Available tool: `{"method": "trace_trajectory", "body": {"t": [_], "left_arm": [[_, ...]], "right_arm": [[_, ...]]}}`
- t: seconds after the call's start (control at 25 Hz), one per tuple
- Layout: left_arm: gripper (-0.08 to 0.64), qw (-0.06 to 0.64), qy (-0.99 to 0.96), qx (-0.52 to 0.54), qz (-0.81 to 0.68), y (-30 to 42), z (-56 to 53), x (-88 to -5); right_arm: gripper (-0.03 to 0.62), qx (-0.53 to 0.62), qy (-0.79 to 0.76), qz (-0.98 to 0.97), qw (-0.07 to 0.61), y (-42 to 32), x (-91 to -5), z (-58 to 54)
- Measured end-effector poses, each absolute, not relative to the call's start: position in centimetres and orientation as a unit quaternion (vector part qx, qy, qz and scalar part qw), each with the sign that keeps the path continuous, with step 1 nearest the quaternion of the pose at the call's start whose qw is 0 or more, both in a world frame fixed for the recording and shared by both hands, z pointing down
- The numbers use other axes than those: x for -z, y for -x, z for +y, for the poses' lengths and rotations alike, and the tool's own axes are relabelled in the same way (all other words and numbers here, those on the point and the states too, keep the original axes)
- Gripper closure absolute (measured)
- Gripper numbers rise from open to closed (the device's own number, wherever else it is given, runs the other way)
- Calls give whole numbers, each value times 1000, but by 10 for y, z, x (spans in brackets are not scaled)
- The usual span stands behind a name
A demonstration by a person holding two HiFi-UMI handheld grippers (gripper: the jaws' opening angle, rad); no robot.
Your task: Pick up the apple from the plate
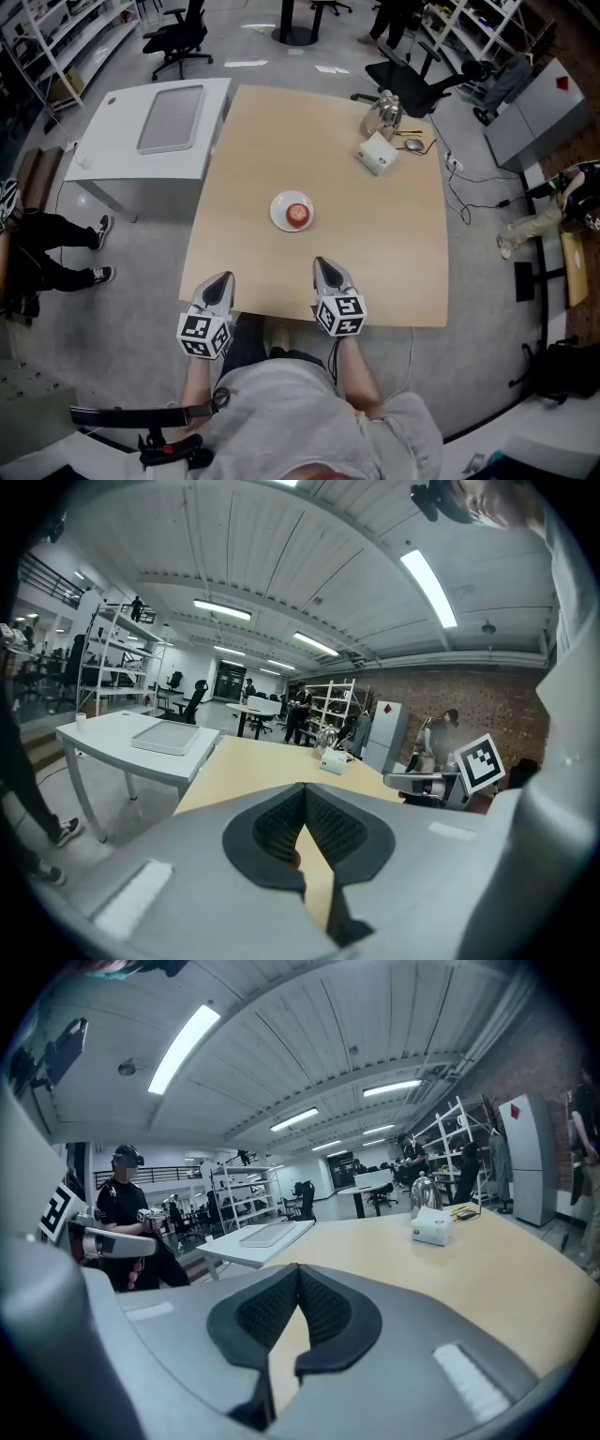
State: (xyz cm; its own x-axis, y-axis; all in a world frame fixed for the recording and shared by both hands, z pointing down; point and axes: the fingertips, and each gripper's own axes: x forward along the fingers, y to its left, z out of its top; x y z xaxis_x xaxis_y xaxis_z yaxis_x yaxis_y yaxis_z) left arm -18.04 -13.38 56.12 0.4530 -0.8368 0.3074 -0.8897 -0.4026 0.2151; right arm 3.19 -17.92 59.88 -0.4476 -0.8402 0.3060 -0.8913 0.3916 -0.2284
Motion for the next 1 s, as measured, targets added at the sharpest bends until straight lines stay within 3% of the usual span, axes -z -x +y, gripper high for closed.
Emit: {"method": "trace_trajectory", "body": {"t": [0.76, 1.0], "left_arm": [[541, 210, -849, -95, -475, 199, -215, -596], [541, 212, -852, -100, -468, 203, -233, -603]], "right_arm": [[582, -159, -552, -808, 129, -15, -649, -280], [521, -167, -546, -805, 161, -7, -680, -309]]}}
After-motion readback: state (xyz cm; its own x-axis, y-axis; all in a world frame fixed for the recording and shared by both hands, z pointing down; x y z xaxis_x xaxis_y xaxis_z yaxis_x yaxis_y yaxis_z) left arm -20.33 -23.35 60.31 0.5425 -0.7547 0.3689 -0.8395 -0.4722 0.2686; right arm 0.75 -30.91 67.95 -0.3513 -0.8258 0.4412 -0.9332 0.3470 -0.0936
